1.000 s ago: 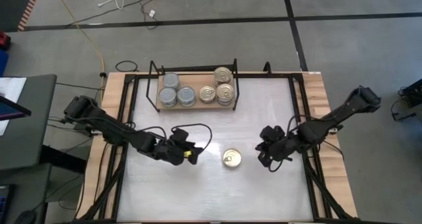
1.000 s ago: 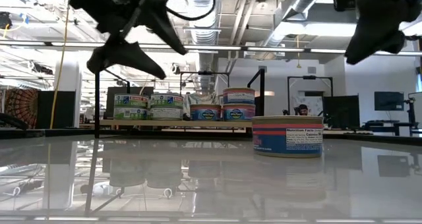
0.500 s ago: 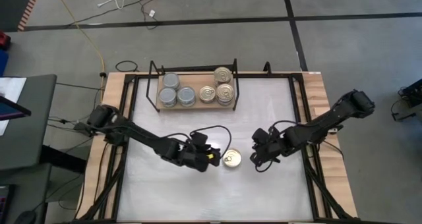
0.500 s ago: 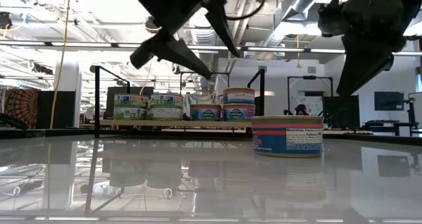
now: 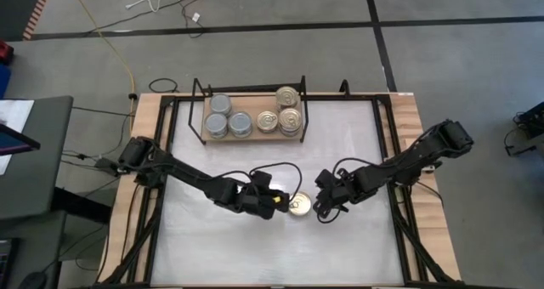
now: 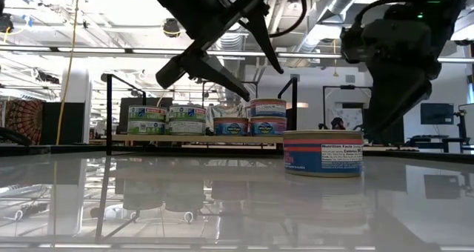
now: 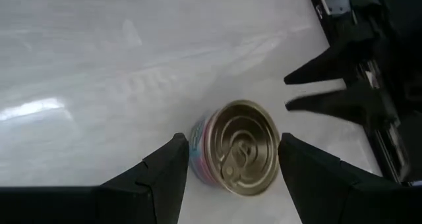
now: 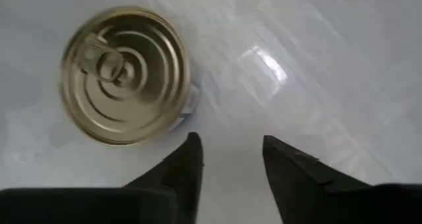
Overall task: Stack canned seafood by type on shelf
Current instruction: Stack the blue tuna can on top of the blue tuna can on the shelf
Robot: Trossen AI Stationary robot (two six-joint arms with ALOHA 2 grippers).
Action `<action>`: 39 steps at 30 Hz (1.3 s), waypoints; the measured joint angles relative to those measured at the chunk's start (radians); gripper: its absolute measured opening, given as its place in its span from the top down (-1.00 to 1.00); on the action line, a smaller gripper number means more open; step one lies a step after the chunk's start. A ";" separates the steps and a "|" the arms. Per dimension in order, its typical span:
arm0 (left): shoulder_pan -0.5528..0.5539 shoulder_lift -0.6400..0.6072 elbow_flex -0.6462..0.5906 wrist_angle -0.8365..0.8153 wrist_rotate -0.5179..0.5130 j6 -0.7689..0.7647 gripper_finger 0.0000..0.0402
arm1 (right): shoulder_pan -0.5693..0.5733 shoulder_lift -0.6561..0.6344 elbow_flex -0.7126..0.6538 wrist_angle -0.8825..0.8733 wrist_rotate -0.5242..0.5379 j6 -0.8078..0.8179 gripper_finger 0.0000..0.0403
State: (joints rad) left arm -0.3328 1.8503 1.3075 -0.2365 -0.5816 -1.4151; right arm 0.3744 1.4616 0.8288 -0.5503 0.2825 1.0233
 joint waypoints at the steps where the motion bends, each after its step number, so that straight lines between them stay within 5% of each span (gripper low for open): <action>1: 0.001 0.000 0.000 0.000 0.000 0.000 -0.10 | 0.000 0.000 0.000 0.002 0.000 0.000 0.14; 12: 0.001 0.000 0.000 -0.019 0.000 0.003 -0.10 | 0.000 -0.001 0.000 0.140 0.001 0.038 -0.23; 39: -0.002 0.000 0.000 -0.074 0.213 0.007 -0.10 | -0.016 0.174 0.000 0.375 -0.046 0.261 0.09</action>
State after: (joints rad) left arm -0.3344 1.8503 1.3071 -0.3108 -0.3683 -1.4077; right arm 0.3584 1.6354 0.8291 -0.1755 0.2365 1.2839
